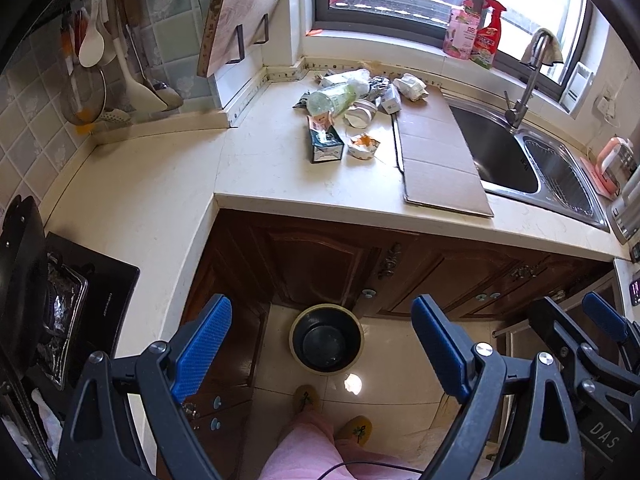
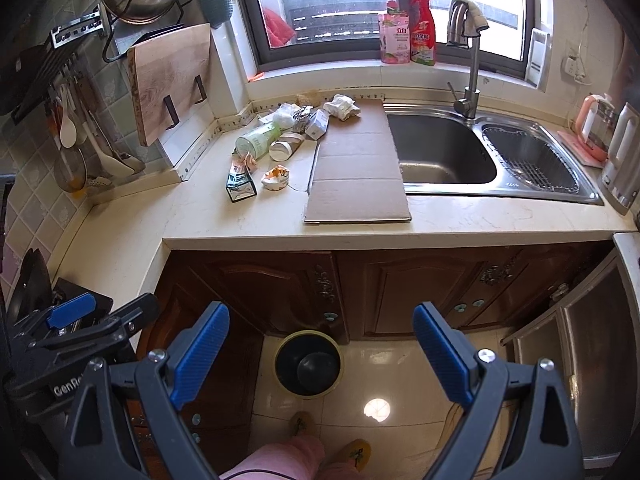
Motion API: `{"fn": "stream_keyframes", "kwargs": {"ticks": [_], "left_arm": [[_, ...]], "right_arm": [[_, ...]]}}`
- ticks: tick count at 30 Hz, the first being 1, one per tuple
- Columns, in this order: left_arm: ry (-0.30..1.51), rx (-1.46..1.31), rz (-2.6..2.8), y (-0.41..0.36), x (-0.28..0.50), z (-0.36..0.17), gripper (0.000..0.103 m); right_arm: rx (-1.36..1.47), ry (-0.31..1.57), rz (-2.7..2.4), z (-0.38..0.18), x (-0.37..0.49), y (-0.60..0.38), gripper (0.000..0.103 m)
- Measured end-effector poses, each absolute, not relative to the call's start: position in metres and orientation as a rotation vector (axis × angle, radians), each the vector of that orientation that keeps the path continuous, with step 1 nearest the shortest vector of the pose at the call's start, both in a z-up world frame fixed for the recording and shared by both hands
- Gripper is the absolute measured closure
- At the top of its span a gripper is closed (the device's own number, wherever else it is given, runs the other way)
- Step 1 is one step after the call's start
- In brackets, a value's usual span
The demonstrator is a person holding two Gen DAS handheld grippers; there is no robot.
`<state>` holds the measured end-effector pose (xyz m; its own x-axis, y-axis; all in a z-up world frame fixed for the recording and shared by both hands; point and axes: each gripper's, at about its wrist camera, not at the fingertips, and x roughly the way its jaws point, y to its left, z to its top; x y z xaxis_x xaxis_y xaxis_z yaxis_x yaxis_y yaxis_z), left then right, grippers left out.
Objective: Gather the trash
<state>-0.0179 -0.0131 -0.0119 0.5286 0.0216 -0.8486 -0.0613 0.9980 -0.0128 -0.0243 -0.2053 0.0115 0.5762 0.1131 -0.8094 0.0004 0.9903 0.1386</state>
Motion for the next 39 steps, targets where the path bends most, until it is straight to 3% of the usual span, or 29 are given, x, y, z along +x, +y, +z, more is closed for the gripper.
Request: {"fn": "stream_keyframes", "kwargs": {"ticks": [11, 17, 29, 39], "left_arm": [[1.022, -0.059, 0.039, 0.031, 0.087, -0.016, 0.013], [1.027, -0.036, 0.012, 0.034, 0.162, -0.026, 0.013], [1.190, -0.138, -0.048, 0.025, 0.306, -0.097, 0.013], [1.255, -0.137, -0.062, 0.006, 0.355, -0.133, 0.013]], "right_arm": [[0.155, 0.991, 0.054, 0.004, 0.049, -0.196, 0.009], [0.162, 1.013, 0.029, -0.005, 0.113, -0.185, 0.018], [0.186, 1.114, -0.007, -0.057, 0.221, -0.178, 0.030], [0.220, 1.193, -0.012, -0.093, 0.261, -0.185, 0.032]]}}
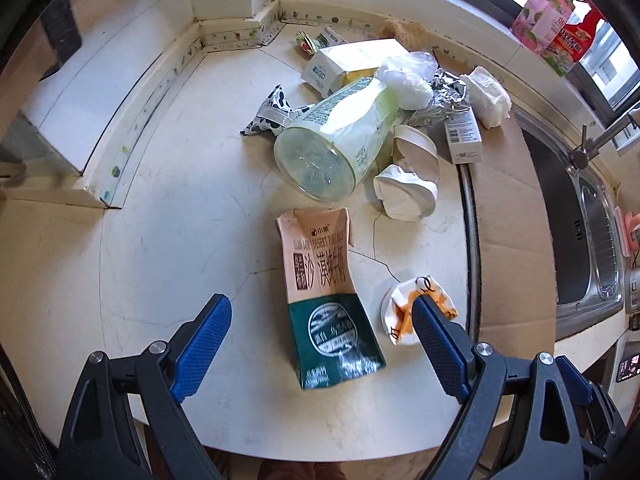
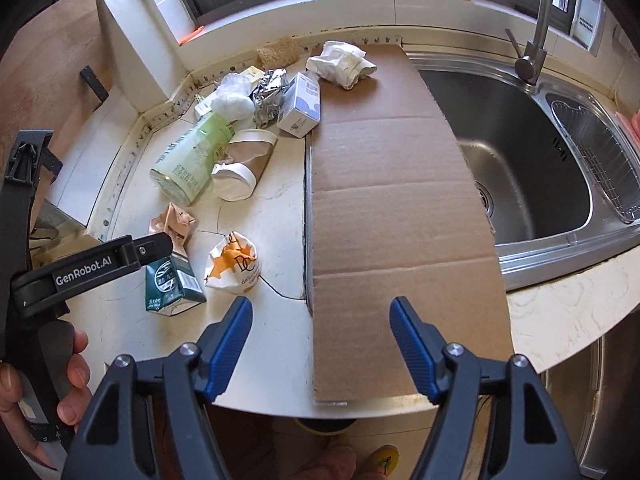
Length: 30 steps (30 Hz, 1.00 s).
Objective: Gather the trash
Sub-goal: 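Grasp the green-and-tan milk carton with the left gripper while the right gripper grasps the orange-printed paper, then carry the milk carton and orange paper down over the black trash bin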
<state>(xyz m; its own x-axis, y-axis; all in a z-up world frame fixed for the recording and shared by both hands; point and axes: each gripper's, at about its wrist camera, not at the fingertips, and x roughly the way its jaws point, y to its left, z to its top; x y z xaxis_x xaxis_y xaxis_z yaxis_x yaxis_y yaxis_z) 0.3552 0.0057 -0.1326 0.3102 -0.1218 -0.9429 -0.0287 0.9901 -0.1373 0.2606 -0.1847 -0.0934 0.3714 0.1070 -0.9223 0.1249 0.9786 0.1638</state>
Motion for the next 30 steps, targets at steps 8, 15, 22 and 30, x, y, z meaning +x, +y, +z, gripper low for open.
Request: {"fn": "stream_keyframes", "kwargs": {"ticks": [8, 15, 22, 30], "left_arm": [[1.309, -0.146, -0.064, 0.008, 0.363, -0.160, 0.014], [1.337, -0.225, -0.097, 0.025, 0.361, -0.178, 0.061], [1.294, -0.220, -0.075, 0.045, 0.346, -0.179, 0.061], [1.294, -0.306, -0.046, 0.087, 0.325, -0.178, 0.061]], "right_arm": [[0.203, 1.226, 0.029, -0.108, 0.277, -0.172, 0.034], [0.186, 1.237, 0.089, -0.119, 0.286, -0.152, 0.033], [0.131, 1.224, 0.143, -0.126, 0.295, -0.128, 0.033], [0.059, 1.218, 0.180, -0.140, 0.310, -0.100, 0.034]]}}
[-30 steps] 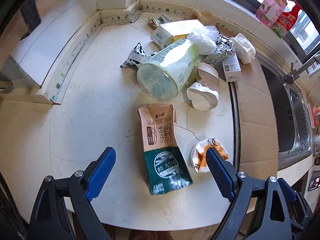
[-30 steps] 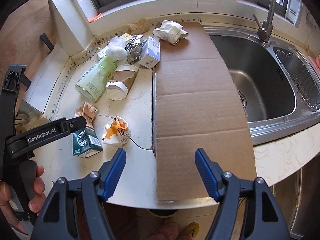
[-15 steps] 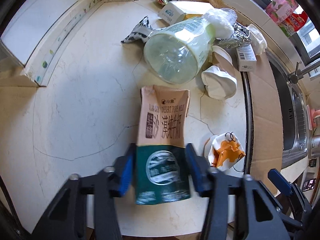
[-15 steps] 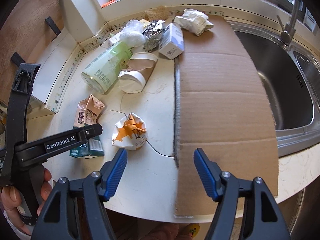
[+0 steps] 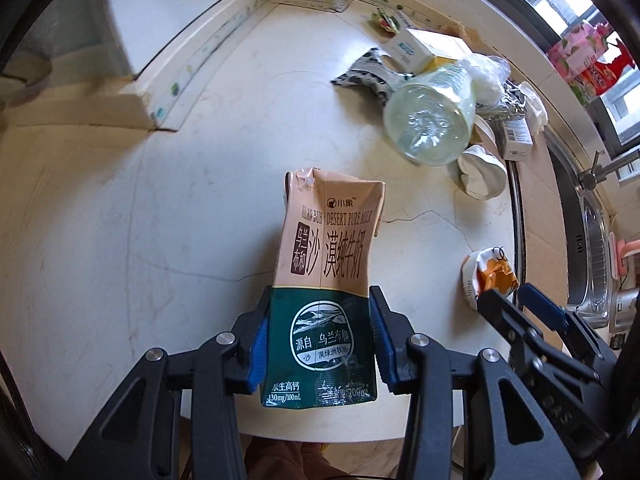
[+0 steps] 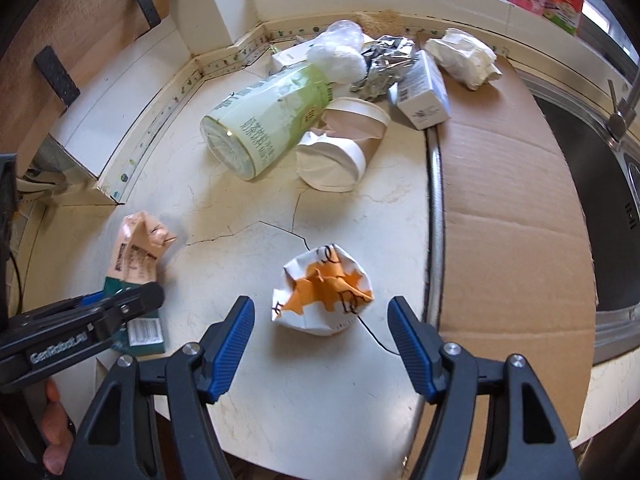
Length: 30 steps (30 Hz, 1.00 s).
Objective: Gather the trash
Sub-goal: 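Carry the milk carton and orange paper down over the black trash bin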
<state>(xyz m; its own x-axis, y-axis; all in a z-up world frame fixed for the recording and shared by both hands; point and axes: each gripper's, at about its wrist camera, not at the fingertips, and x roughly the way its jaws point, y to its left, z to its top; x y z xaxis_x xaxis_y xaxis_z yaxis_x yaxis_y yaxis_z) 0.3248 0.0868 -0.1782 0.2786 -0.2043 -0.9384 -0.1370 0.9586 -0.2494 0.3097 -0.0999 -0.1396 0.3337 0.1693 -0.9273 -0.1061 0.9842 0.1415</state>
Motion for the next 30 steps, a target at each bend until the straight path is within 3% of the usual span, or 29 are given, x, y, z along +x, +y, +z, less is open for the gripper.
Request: {"fn": "stream_keyframes", "kwargs": {"ticks": [7, 10, 30], "left_arm": [[1.289, -0.317, -0.031, 0.107, 0.314, -0.178, 0.061], [1.282, -0.314, -0.027, 0.107, 0.312, -0.177, 0.061], [1.217, -0.263, -0.042, 0.095, 0.240, -0.145, 0.061]], "right_arm": [[-0.034, 1.240, 0.146, -0.158, 0.320, -0.081, 0.034], [-0.070, 1.221, 0.112, -0.160, 0.320, -0.079, 0.046], [-0.045, 1.153, 0.167, -0.116, 0.252, -0.081, 0.046]]}}
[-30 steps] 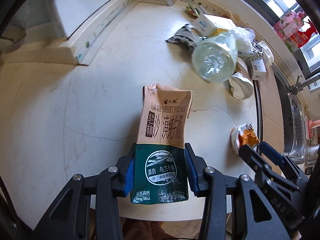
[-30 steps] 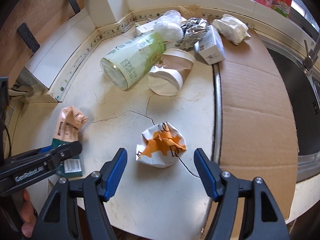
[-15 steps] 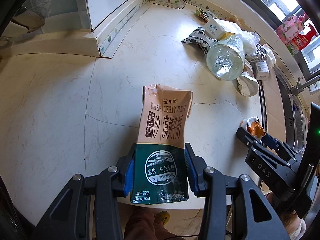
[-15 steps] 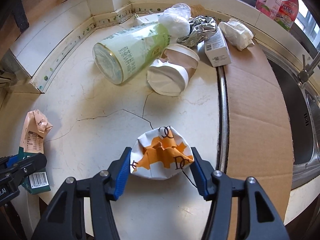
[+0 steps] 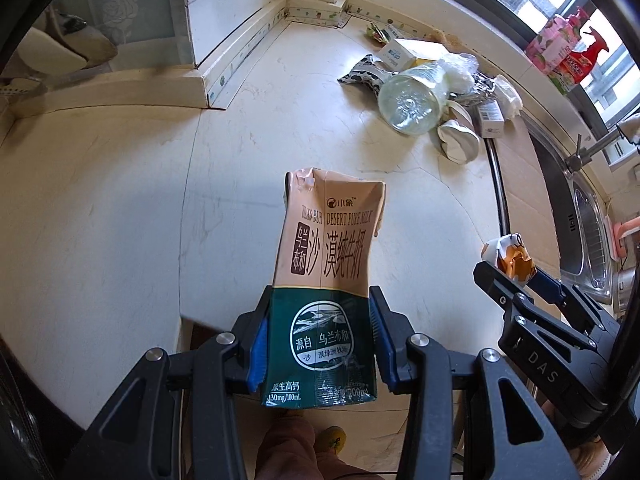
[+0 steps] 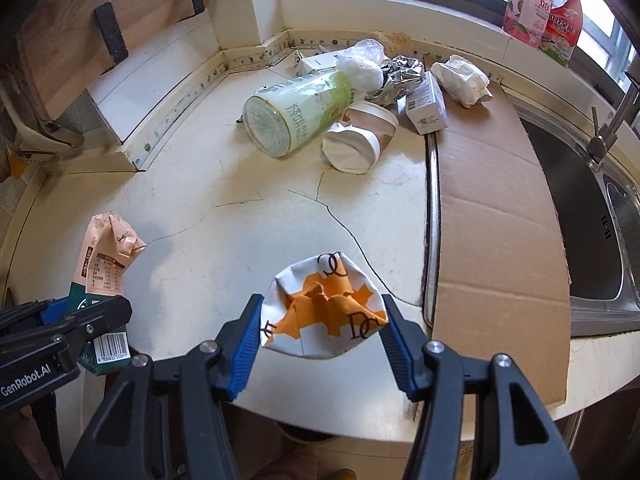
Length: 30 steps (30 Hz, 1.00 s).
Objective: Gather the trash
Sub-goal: 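Carry the milk carton and orange paper down over the black trash bin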
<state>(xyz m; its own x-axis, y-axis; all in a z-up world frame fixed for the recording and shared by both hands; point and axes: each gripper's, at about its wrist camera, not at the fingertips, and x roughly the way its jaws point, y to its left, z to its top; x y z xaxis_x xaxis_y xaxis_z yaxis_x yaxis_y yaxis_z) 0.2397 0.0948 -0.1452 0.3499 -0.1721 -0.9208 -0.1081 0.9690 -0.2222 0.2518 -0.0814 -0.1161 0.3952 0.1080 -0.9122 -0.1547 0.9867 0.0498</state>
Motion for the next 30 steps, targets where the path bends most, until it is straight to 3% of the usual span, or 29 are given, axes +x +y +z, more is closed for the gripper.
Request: {"fn": "stream_keyframes", "kwargs": {"ticks": [15, 30], "left_arm": [[1.189, -0.248, -0.043, 0.052, 0.116, -0.133, 0.061], [1.231, -0.208, -0.033, 0.022, 0.034, -0.173, 0.061]], "right_arm": [[-0.082, 1.129, 0.242, -0.089, 0.125, -0.102, 0.046], [-0.108, 1.178, 0.289, -0.118, 0.038, -0.122, 0.046]]}}
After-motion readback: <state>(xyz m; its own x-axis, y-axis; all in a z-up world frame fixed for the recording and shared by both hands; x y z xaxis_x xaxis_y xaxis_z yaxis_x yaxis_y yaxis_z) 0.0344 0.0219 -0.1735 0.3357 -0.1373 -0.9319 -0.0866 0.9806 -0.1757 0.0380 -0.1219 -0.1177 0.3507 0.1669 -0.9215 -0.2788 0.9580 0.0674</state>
